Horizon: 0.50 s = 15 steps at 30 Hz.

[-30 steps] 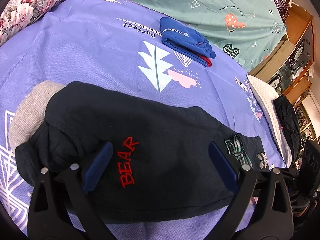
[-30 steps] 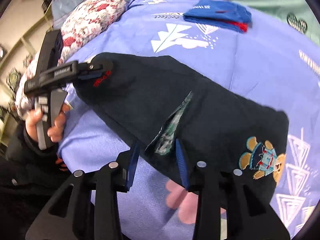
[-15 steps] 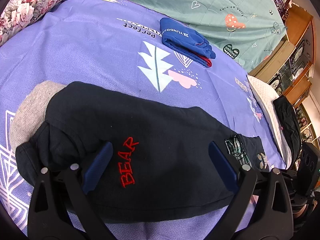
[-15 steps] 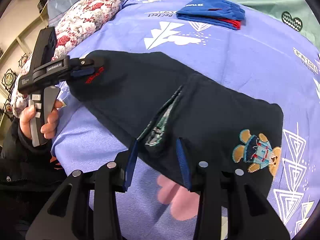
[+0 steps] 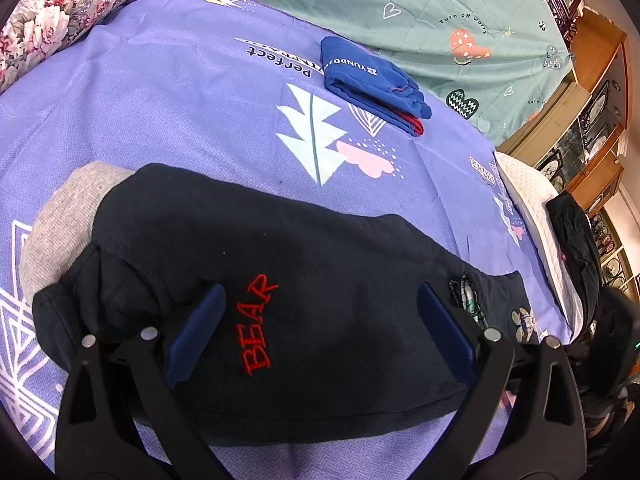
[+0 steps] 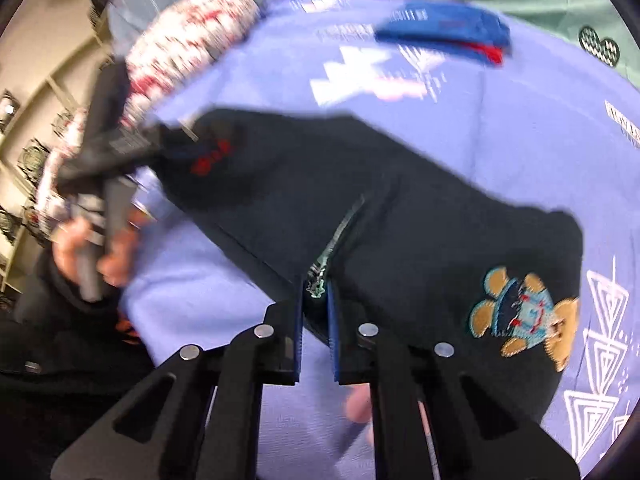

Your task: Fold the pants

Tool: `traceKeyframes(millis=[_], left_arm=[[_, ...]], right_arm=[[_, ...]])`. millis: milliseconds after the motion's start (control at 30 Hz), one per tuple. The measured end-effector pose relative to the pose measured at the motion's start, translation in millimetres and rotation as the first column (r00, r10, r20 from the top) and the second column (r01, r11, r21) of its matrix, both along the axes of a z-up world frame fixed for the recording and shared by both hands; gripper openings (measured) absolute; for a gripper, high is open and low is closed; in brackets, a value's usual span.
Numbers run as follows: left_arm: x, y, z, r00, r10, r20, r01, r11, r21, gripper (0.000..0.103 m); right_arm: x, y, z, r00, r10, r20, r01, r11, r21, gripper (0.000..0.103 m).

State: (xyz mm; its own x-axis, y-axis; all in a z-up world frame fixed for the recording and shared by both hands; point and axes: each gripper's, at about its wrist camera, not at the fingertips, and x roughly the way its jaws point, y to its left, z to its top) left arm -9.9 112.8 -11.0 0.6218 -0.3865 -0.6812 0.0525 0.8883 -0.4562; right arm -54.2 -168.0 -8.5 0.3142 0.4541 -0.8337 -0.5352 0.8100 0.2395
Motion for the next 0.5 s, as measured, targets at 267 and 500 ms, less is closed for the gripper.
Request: traceKeyframes(millis=[267,500], left_arm=[[-1.9,1.3,0.0,1.000,0.002,0.002,-0.002,1.000,-0.002,0.098],[-2.0,1.3,-0.1,1.000,0.002,0.002,-0.002,1.000,-0.004,0.098]], right_arm=[[-13.3,7.8,-0.3,0.997,0.054,0.050,-0.051,0.996,-0.068,0.032],[-18.6,11.7,-6.2,0.994,0.056,0.093,-0.041,0.986,-0.161,0.032]])
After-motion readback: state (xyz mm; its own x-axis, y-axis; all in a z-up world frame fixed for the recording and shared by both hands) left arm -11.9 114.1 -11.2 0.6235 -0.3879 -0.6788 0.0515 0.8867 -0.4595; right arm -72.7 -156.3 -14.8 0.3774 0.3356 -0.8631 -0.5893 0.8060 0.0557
